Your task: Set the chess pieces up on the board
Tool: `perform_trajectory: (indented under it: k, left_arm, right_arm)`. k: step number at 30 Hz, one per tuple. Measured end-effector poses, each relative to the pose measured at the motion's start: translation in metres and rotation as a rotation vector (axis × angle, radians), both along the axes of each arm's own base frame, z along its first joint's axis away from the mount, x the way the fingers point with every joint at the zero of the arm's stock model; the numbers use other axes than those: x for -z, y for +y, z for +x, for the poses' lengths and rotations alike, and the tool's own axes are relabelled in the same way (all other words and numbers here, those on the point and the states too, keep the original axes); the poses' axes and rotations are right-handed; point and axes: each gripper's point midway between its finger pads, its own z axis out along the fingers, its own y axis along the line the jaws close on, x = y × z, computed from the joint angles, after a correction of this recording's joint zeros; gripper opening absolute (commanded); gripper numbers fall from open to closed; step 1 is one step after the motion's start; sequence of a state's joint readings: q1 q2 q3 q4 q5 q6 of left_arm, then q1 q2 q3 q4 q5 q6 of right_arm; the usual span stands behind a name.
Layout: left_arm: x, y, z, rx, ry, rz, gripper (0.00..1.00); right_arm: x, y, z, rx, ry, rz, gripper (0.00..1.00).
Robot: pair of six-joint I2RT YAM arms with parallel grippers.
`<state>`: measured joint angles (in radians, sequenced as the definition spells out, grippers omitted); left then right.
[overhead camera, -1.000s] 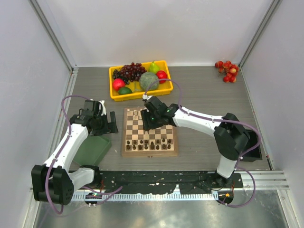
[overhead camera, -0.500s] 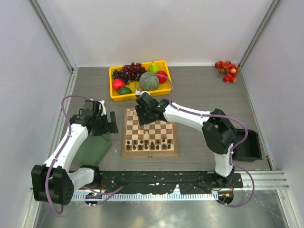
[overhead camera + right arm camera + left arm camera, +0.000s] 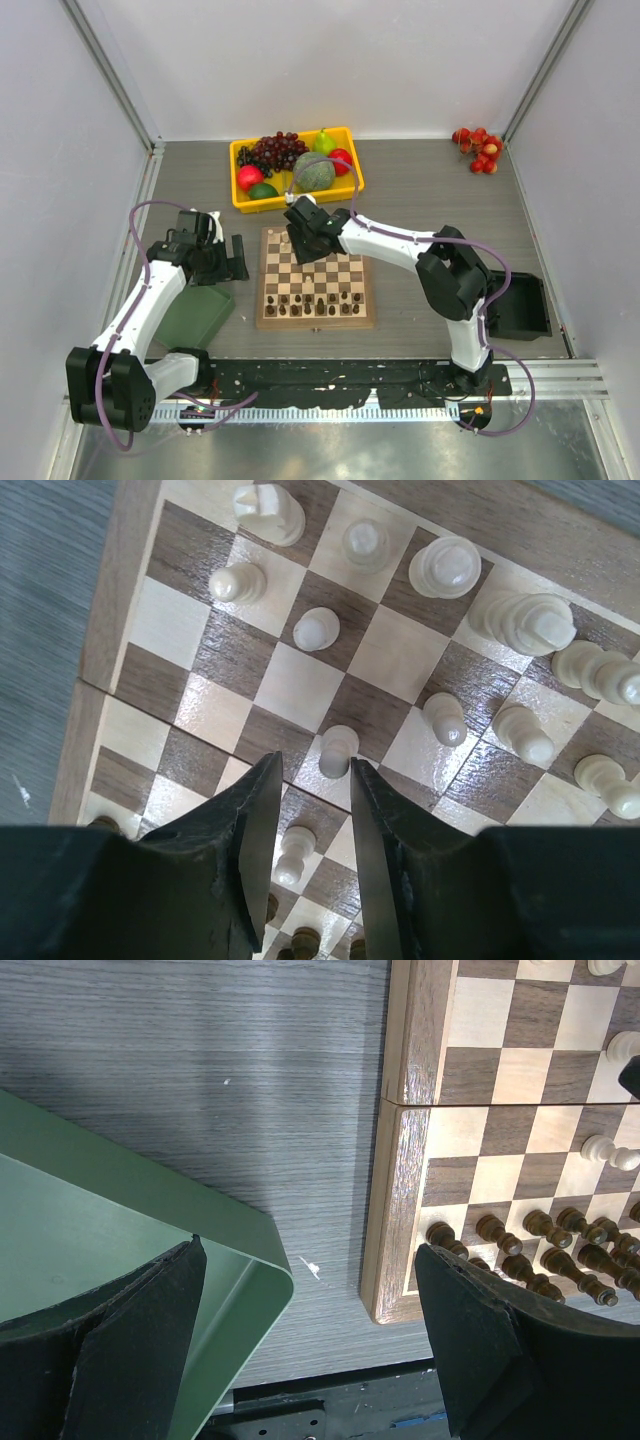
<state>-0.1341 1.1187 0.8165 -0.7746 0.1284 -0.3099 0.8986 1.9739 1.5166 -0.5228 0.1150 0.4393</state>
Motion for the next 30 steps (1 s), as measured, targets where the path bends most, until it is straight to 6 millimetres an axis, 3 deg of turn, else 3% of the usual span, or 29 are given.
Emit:
perform_trajectory:
  k: [6, 10, 30]
  left_arm:
    - [0.000, 0.000, 0.000, 0.000, 0.000, 0.001, 0.93]
    - [0.000, 0.000, 0.000, 0.000, 0.000, 0.000, 0.93]
    - [0.000, 0.000, 0.000, 0.000, 0.000, 0.000, 0.92]
  right_arm:
    - [0.014, -0.004, 0.001, 0.003, 0.018, -0.031, 0.34]
    - [0.017, -0.005, 0.000, -0.004, 0.021, -0.042, 0.22]
    - [0.004, -0.010, 0.032, 0.045, -0.021, -0.020, 0.20]
